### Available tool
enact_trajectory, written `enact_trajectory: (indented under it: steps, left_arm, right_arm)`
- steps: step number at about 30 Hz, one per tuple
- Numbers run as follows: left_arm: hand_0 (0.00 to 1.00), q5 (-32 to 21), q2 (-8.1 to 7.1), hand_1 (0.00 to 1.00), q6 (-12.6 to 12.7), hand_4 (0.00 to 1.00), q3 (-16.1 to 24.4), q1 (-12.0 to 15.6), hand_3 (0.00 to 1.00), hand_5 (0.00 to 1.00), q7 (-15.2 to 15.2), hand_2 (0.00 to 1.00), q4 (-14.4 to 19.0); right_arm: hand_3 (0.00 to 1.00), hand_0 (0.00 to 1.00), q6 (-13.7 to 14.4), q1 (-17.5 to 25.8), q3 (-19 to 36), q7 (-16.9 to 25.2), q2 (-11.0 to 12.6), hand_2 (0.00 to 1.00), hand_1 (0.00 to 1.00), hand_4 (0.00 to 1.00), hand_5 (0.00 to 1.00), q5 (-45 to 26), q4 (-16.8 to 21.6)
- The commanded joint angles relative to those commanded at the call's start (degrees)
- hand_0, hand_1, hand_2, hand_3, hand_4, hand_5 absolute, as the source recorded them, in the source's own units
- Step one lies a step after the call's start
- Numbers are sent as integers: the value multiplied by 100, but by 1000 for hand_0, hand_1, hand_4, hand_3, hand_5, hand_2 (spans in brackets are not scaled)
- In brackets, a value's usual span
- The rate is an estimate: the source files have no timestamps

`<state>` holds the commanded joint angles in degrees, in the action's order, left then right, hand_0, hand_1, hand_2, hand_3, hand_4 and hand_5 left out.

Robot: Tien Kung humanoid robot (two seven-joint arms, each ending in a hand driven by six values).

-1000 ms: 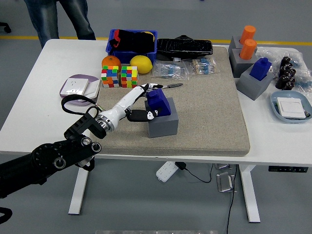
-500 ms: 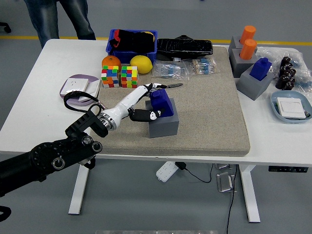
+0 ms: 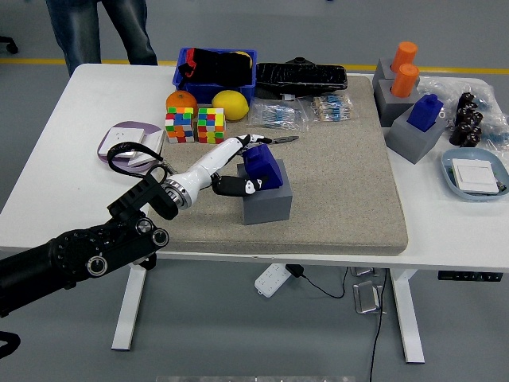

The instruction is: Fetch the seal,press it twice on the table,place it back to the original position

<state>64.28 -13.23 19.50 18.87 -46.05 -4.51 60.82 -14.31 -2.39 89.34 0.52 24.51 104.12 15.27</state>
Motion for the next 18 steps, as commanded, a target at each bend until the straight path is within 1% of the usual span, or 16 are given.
enact_trajectory:
  steps: [2,9,14,18]
  left_arm:
    - [824,46,-23,526,-23,448,2,-31,870,2,82,469,37]
    - [822,110,-193,520,-182,448,-104,-233,874,2,378,468,209]
    - [822,131,-332,520,-282,448,-82,-291,874,2,583,468,436]
    - [821,182,-377,513,-333,450,-59,-345,875,2,728,468,565]
  right_arm:
    - [650,804,-3,-2,-1,0,5,687,705,787,540,1,2]
    - [650,803,-8,-10,32,2,41,687,706,787,540,6,3]
    - [650,803,-6,2,66,0,59,687,706,787,540,22,0]
    - [650,804,-1,9,97,-1,57,687,705,787,540,36,-5]
